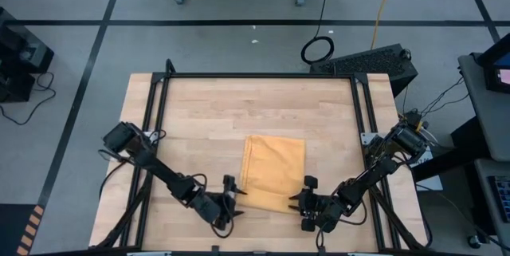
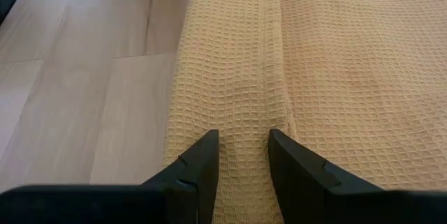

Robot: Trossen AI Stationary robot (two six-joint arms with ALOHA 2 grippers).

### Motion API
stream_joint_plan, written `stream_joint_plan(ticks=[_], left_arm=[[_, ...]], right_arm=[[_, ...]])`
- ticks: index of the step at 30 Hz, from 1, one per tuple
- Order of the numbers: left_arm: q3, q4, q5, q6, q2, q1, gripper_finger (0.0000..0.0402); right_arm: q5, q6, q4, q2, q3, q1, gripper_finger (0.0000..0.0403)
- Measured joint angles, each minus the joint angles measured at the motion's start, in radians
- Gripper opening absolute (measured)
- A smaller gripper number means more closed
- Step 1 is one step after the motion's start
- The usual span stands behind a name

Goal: Roll towel
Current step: Roll the folded yellow towel

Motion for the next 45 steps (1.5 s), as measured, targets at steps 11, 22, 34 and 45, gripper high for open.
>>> stream_joint_plan(ticks=[11, 22, 34, 45], left_arm=[[0.000, -0.022, 0.024, -0.054, 0.050, 0.055, 0.0308], [0.002, -0.095, 0.176, -0.225, 0.046, 0.118, 0.0300], [0.000, -0.101, 0.177, -0.274, 0.041, 0.133, 0.0128], [0.000, -0.104, 0.204, -0.299, 0.042, 0.144, 0.0063]], right_arm=[[-0.001, -0.016, -0.001, 0.000, 0.000, 0.000, 0.0115], [-0.001, -0.022, 0.000, 0.000, 0.000, 0.000, 0.0115], [-0.006, -0.075, -0.069, -0.133, -0.003, 0.001, 0.0143], [0.068, -0.076, -0.112, -0.127, -0.001, 0.151, 0.0245]])
